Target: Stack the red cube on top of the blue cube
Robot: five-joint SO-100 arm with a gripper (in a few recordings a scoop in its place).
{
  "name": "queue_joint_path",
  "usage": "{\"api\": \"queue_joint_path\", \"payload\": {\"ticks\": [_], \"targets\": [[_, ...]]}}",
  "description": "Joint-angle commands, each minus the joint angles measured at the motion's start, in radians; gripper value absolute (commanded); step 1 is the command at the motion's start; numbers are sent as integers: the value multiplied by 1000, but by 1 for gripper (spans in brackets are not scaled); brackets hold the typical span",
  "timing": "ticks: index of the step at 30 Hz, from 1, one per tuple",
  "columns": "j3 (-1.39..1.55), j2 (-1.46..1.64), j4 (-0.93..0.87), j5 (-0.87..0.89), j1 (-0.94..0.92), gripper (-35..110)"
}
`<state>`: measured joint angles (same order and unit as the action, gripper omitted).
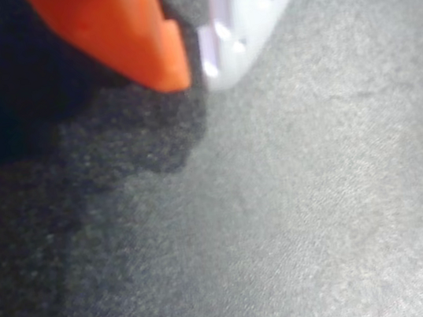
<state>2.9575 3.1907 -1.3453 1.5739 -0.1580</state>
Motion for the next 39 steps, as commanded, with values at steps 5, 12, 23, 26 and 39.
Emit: {"api": "queue_joint_path", "payload": {"ticks": [5,12,23,26,39], "targets": [[-20,5,2,-43,-15,0],[-160,-176,37,-51,-32,0],[-699,-876,152,-107,-29,0],[-845,-1034,173,-110,-26,0],[-1339,-1643,302,-209,-40,0]]}}
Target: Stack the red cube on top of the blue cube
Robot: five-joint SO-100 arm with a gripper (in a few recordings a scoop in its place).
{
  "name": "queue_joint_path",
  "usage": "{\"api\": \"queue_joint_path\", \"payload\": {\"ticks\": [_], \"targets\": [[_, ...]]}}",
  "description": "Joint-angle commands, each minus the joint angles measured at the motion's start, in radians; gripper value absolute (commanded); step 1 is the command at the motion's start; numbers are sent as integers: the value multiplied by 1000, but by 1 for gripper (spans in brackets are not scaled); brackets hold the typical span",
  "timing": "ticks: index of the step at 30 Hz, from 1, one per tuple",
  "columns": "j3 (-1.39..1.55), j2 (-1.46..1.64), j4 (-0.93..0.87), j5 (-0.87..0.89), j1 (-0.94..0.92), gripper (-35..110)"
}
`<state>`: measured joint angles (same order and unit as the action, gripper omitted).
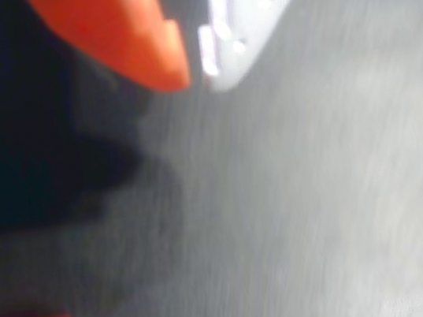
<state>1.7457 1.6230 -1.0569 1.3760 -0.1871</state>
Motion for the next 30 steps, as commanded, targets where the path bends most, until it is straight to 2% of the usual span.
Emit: {"api": "queue_joint_path", "payload": {"ticks": [1,12,25,26,28,30], "targets": [[-170,-118,12,-11,-15,0],[-449,-385,11,-8,-127,0],[-505,-454,11,67,-153,0],[-502,-454,11,72,-153,0],[-500,-454,11,74,-150,11],[-505,-453,9,75,-144,12]]}}
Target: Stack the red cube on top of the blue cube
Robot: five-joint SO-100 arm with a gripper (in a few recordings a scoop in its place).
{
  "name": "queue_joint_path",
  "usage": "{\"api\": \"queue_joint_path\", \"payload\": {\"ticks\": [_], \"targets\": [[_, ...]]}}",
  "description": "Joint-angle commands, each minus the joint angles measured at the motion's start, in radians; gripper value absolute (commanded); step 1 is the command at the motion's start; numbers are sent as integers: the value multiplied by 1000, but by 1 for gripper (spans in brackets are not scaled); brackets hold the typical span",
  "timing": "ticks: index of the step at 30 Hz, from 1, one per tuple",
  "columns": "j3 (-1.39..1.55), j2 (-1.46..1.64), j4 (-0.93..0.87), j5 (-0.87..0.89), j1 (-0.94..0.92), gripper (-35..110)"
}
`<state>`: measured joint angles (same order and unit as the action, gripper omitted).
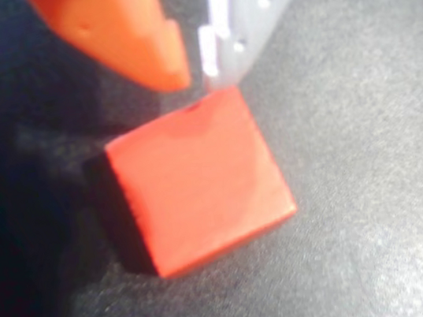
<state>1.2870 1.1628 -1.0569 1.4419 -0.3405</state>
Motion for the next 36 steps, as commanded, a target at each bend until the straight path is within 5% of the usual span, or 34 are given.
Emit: {"api": "queue_joint_path", "payload": {"ticks": [1,5,36], "targets": [[-44,11,9,9,14,13],[-40,15,-3,35,37,23],[64,-61,169,46,67,24]]}}
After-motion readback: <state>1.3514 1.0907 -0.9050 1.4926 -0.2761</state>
